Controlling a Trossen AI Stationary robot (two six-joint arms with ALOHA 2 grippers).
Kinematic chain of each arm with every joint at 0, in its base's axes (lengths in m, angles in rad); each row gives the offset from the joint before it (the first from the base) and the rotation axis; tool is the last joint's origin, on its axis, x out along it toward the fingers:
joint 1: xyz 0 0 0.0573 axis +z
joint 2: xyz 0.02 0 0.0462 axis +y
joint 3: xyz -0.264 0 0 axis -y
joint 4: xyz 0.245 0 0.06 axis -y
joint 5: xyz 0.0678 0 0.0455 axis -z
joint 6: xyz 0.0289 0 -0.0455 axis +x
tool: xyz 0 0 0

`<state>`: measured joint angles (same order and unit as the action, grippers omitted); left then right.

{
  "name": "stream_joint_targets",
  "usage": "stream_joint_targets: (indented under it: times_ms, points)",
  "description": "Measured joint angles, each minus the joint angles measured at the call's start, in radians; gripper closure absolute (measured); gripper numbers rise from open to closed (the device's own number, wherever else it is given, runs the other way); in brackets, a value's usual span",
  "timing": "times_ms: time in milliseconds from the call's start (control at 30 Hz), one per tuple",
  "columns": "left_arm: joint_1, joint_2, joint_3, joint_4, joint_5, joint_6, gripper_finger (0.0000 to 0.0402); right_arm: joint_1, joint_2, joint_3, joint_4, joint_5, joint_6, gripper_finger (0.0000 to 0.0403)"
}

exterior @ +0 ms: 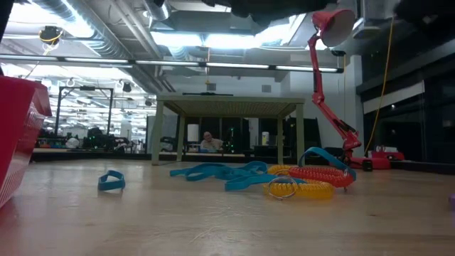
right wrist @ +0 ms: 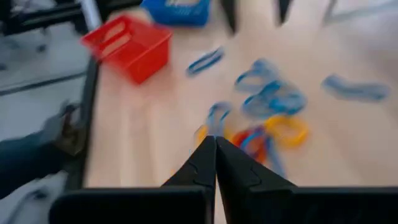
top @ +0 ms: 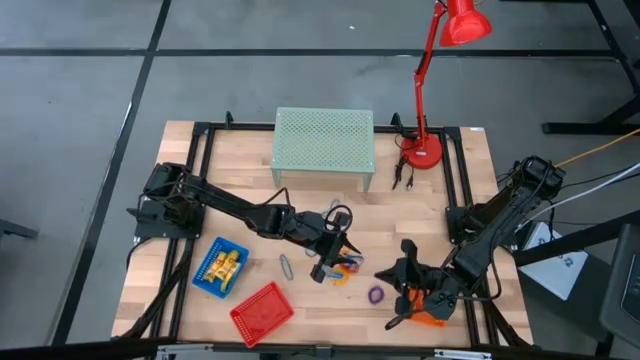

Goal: Pick & Place Office Desk Supplies
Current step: Put the violet spring keychain into the orange bin

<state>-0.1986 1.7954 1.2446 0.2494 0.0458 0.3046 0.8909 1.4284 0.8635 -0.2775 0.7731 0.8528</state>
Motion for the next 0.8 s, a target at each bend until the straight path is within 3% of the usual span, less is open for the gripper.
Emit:
stream_joint_targets:
  times_ms: [267,467,633,800]
  points:
    - [-0.001,0.001,0.000,-0.105,-0.023,-0.028,0.0285,-0.015,0.080,0.000,0.001,-0.147,0.090,0.0269]
    - [-0.003,0.001,-0.024,-0.066,0.007,-0.065,0.0284,-0.078,0.222,0.000,0.023,-0.341,0.138,0.0182]
    - [-0.003,0.002,-0.115,0.090,-0.002,-0.105,0.0284,-0.115,0.247,0.000,0.024,-0.422,0.135,0.0164]
    - [-0.002,0.002,-0.178,0.139,-0.023,-0.126,0.0284,-0.119,0.243,0.001,0.006,-0.452,0.153,0.0184]
